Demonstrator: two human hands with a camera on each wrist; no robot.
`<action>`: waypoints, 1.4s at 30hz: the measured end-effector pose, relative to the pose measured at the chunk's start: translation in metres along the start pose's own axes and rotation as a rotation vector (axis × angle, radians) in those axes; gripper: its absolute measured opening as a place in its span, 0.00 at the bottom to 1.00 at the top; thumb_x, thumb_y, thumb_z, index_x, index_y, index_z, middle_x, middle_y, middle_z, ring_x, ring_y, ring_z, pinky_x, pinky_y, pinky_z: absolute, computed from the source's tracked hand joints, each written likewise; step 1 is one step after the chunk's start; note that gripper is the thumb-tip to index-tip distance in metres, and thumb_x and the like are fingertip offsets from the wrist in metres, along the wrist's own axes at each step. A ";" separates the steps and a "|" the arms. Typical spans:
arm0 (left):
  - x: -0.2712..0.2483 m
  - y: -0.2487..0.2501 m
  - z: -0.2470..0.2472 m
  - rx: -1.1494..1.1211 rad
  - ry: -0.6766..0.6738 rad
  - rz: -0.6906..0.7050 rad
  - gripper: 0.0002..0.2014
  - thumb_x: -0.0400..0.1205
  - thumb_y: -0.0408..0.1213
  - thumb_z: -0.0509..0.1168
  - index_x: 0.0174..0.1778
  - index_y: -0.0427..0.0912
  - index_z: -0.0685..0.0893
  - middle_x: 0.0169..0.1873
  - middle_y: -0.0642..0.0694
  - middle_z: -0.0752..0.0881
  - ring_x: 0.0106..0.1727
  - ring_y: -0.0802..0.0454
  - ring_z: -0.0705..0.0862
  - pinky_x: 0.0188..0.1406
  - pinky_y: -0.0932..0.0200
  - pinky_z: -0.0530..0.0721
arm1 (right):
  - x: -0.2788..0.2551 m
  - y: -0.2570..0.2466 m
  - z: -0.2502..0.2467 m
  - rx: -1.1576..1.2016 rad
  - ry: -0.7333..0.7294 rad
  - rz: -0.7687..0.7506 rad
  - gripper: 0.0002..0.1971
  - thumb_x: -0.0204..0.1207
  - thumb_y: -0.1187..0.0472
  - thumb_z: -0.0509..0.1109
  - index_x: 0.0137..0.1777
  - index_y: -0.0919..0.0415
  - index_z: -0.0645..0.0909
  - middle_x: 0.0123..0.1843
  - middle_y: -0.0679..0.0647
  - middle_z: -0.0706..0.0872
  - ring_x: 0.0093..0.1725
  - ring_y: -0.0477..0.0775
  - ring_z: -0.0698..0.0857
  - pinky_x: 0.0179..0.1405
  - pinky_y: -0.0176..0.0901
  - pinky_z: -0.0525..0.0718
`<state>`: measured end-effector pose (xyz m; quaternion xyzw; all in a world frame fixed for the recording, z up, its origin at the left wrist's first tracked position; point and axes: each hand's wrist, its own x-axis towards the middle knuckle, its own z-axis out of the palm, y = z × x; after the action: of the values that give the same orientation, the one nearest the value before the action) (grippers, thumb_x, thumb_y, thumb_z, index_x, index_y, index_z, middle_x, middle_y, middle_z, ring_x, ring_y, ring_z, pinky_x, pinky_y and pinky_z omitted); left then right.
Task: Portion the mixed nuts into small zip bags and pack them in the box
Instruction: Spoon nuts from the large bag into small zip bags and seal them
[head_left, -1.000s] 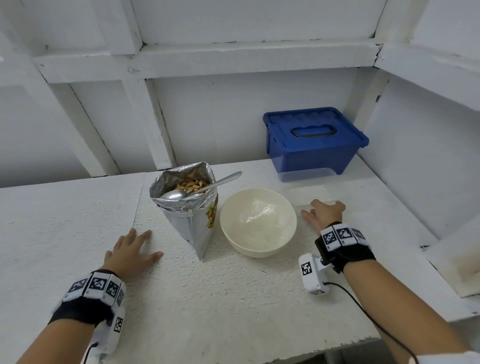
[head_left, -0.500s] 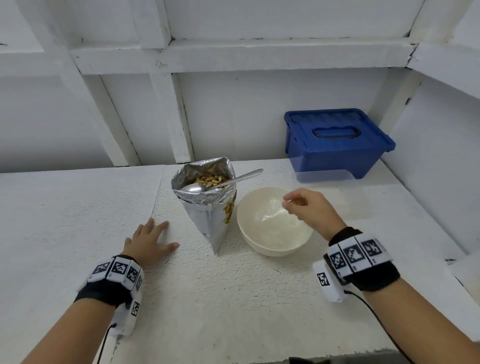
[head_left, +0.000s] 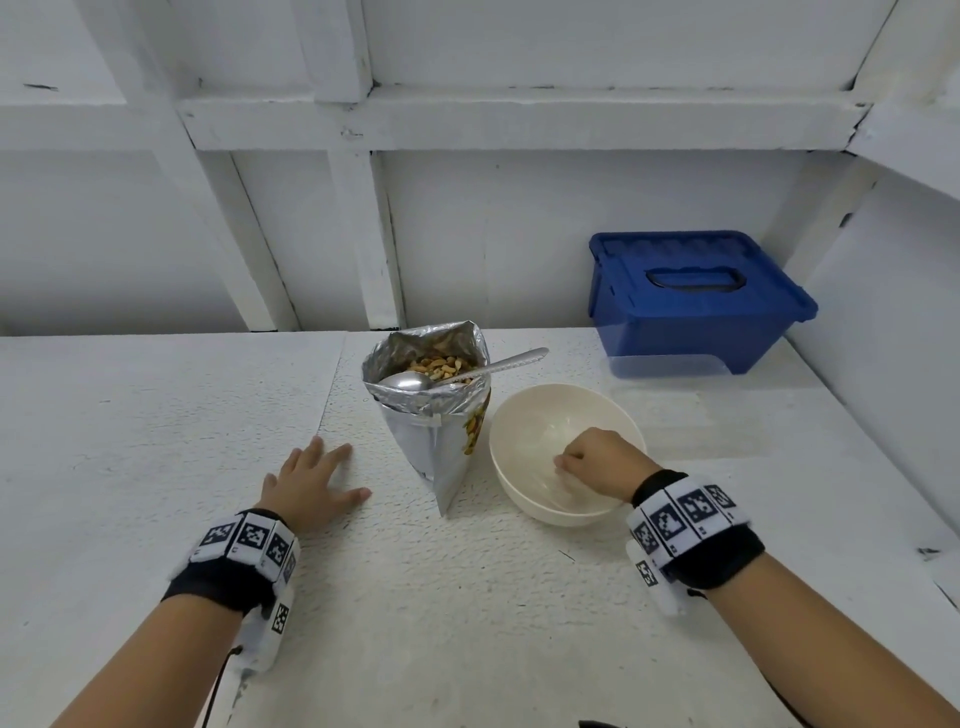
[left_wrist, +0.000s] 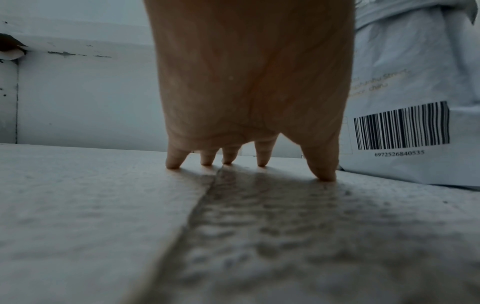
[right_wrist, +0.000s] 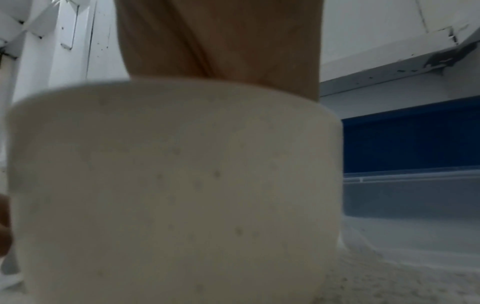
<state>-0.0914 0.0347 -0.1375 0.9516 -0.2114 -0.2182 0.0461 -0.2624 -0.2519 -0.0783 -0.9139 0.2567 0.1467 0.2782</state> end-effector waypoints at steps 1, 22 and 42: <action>0.000 0.000 0.000 0.002 -0.001 0.000 0.38 0.78 0.63 0.58 0.81 0.57 0.52 0.82 0.45 0.44 0.82 0.43 0.45 0.78 0.35 0.50 | -0.001 0.000 -0.002 0.001 0.006 -0.001 0.21 0.81 0.59 0.62 0.26 0.65 0.71 0.28 0.55 0.75 0.30 0.54 0.74 0.29 0.37 0.67; -0.083 0.121 -0.120 -0.433 0.746 0.861 0.46 0.69 0.61 0.65 0.78 0.46 0.53 0.70 0.50 0.69 0.72 0.58 0.66 0.74 0.58 0.63 | -0.071 -0.104 -0.076 0.508 0.567 -0.637 0.06 0.77 0.63 0.69 0.51 0.58 0.86 0.38 0.40 0.85 0.38 0.29 0.81 0.41 0.19 0.76; -0.082 0.115 -0.110 -0.287 0.812 0.920 0.34 0.71 0.58 0.67 0.62 0.34 0.73 0.47 0.42 0.77 0.47 0.57 0.72 0.47 0.68 0.74 | -0.069 -0.116 -0.049 0.890 0.210 -0.630 0.09 0.74 0.65 0.71 0.32 0.58 0.84 0.26 0.45 0.84 0.27 0.37 0.80 0.29 0.24 0.75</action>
<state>-0.1546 -0.0351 0.0151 0.7546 -0.5333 0.1763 0.3393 -0.2496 -0.1711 0.0394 -0.7506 0.0347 -0.1582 0.6406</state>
